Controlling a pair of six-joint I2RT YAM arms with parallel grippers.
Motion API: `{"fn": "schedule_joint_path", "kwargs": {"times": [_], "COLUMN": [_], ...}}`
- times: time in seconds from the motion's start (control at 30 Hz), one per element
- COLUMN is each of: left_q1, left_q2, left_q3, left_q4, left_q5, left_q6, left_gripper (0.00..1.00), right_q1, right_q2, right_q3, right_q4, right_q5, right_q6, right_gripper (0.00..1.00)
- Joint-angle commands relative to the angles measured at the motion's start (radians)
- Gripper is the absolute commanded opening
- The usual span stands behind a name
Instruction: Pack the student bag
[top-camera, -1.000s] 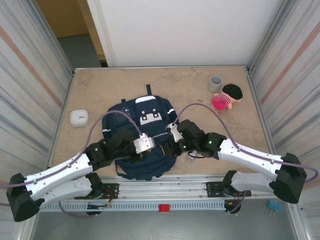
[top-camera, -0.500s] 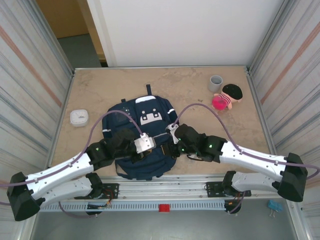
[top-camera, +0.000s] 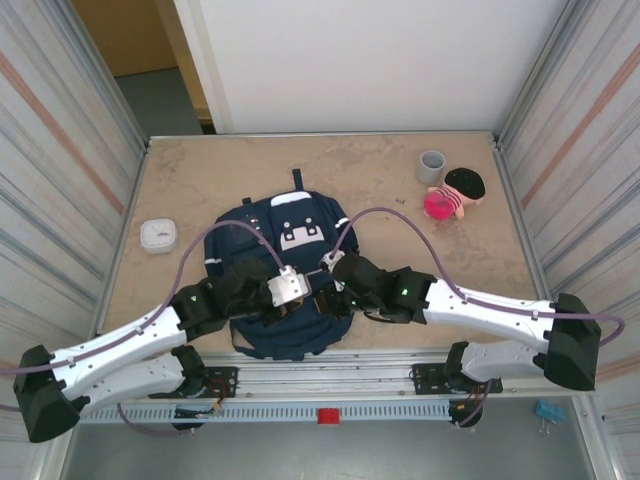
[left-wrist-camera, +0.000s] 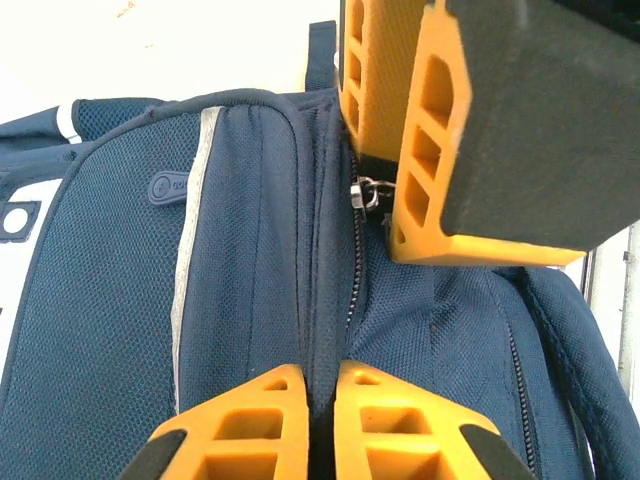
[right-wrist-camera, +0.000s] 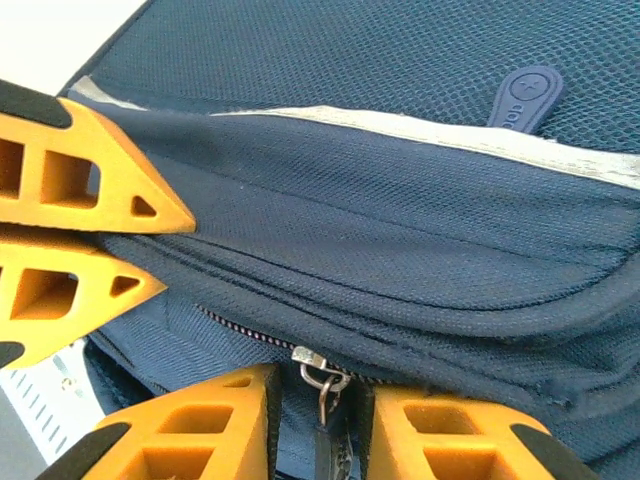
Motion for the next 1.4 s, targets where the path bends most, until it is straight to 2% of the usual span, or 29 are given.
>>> {"fn": "schedule_joint_path", "kwargs": {"times": [0.0,0.07,0.2,0.33,0.37,0.4,0.43,0.53,0.6,0.67,0.73,0.83,0.97,1.1,1.27,1.37], "left_q1": [0.000,0.000,0.004,0.008,0.008,0.008,0.008,0.008,0.007,0.008,0.008,0.009,0.009,0.040,0.179,0.299], "left_q2": [-0.059,-0.066,-0.079,-0.083,-0.084,-0.084,-0.085,-0.118,-0.171,-0.235,-0.298,-0.365,-0.427,-0.451,-0.391,-0.343], "left_q3": [0.014,0.014,0.034,0.077,0.083,0.086,0.096,0.142,0.143,0.124,0.096,0.055,-0.016,-0.116,-0.171,-0.239], "left_q4": [0.086,0.068,-0.023,-0.169,-0.187,-0.192,-0.190,-0.177,-0.169,-0.206,-0.303,-0.480,-0.545,-0.405,-0.307,-0.165], "left_q5": [0.035,0.018,-0.073,-0.213,-0.234,-0.250,-0.266,-0.277,-0.275,-0.353,-0.442,-0.491,-0.500,-0.459,-0.322,-0.166], "left_q6": [-0.011,-0.005,0.007,0.002,-0.013,-0.037,-0.094,-0.363,-0.498,-0.668,-0.886,-1.205,-1.372,-1.408,-1.400,-1.399], "left_gripper": [0.09,0.09,0.09,0.14,0.17,0.25,0.40,0.60,0.65,0.66,0.68,0.71,0.73,0.71,0.70,0.70], "right_q1": [-0.003,-0.005,-0.063,-0.217,-0.233,-0.234,-0.234,-0.210,-0.186,-0.166,-0.143,-0.116,-0.091,-0.074,-0.061,-0.050], "right_q2": [0.023,0.012,-0.057,-0.149,-0.162,-0.168,-0.166,-0.131,-0.107,-0.081,-0.054,-0.026,-0.007,0.001,-0.006,-0.004], "right_q3": [0.031,0.044,0.043,-0.021,-0.036,-0.044,-0.049,-0.030,-0.013,0.001,0.016,0.034,0.045,0.061,0.062,0.062], "right_q4": [-0.076,-0.114,-0.185,-0.146,-0.115,-0.088,-0.060,-0.044,-0.051,-0.053,-0.054,-0.059,-0.050,-0.067,-0.069,-0.061], "right_q5": [0.107,0.135,0.151,-0.039,-0.088,-0.124,-0.156,-0.216,-0.201,-0.194,-0.184,-0.177,-0.187,-0.169,-0.166,-0.168], "right_q6": [0.027,0.013,-0.034,-0.109,-0.122,-0.128,-0.133,-0.151,-0.163,-0.175,-0.181,-0.191,-0.193,-0.202,-0.197,-0.189], "right_gripper": [0.17,0.08,0.01,0.00,0.00,0.00,0.00,0.00,0.00,0.00,0.00,0.00,0.00,0.00,0.00,0.00]}}
